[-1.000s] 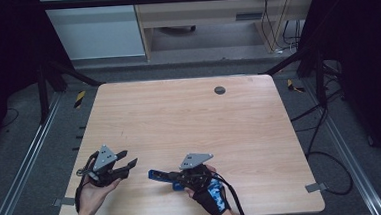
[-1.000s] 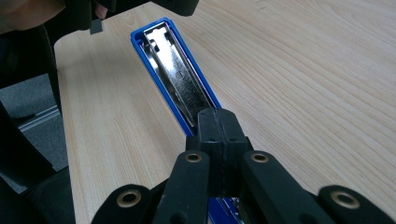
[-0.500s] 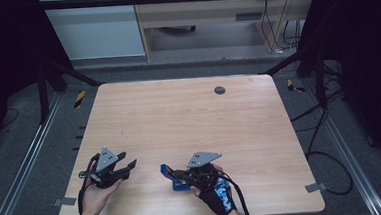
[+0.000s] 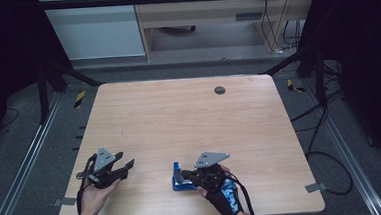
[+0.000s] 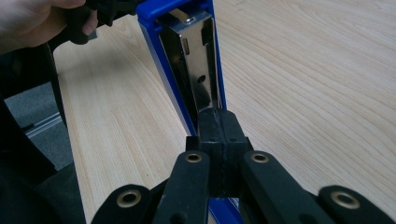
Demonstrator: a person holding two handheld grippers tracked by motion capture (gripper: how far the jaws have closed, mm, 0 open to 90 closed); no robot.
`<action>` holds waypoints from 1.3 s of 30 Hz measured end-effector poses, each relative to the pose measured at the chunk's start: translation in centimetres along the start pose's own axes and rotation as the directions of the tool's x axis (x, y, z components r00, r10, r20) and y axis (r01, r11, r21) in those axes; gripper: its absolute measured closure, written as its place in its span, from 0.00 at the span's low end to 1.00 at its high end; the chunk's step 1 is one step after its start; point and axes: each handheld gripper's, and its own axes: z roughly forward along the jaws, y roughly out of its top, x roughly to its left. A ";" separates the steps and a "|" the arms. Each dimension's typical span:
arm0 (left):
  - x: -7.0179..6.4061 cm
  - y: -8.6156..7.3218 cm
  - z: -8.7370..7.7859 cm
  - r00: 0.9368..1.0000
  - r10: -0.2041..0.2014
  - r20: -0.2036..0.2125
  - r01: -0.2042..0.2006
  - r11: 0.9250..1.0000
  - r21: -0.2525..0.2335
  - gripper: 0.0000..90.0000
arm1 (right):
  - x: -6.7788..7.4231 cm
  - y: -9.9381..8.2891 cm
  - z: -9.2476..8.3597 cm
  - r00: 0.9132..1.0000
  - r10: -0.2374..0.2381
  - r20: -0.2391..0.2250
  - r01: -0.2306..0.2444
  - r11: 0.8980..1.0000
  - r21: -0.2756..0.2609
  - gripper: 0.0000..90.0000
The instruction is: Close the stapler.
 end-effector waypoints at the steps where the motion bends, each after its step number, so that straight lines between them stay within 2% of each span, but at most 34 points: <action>1: 0.0 0.0 0.0 1.000 0.001 -0.003 -0.001 1.000 0.001 0.52 | -0.1 0.0 -0.1 1.000 0.003 0.000 -0.003 1.000 -0.003 1.00; 8: 0.1 0.0 -0.2 1.000 -0.008 -0.025 0.008 1.000 -0.012 0.51 | -0.2 0.2 -1.0 1.000 0.005 0.006 -0.004 1.000 -0.031 1.00; 17: 0.2 0.0 -0.4 0.999 -0.038 -0.030 0.038 0.999 -0.002 0.49 | -0.7 1.3 -2.5 0.999 0.010 0.031 -0.007 0.996 -0.089 1.00; 21: 0.2 0.0 -0.4 0.998 -0.056 -0.032 0.056 0.998 0.002 0.48 | -0.6 2.3 -3.2 0.999 0.002 0.036 0.003 0.992 -0.124 1.00; 27: 0.2 0.0 -0.4 0.998 -0.061 -0.034 0.061 0.998 0.001 0.47 | 0.1 4.3 -4.2 0.999 -0.023 0.039 0.029 0.983 -0.183 1.00; 33: 0.1 0.0 -0.4 0.998 -0.052 -0.032 0.052 0.999 0.004 0.46 | 1.0 5.7 -3.5 0.999 -0.051 0.012 0.052 0.983 -0.175 1.00; 39: 0.2 0.0 -0.4 0.998 -0.053 -0.029 0.053 0.999 0.008 0.46 | 2.1 6.4 -2.1 0.997 -0.081 -0.004 0.080 0.988 -0.135 1.00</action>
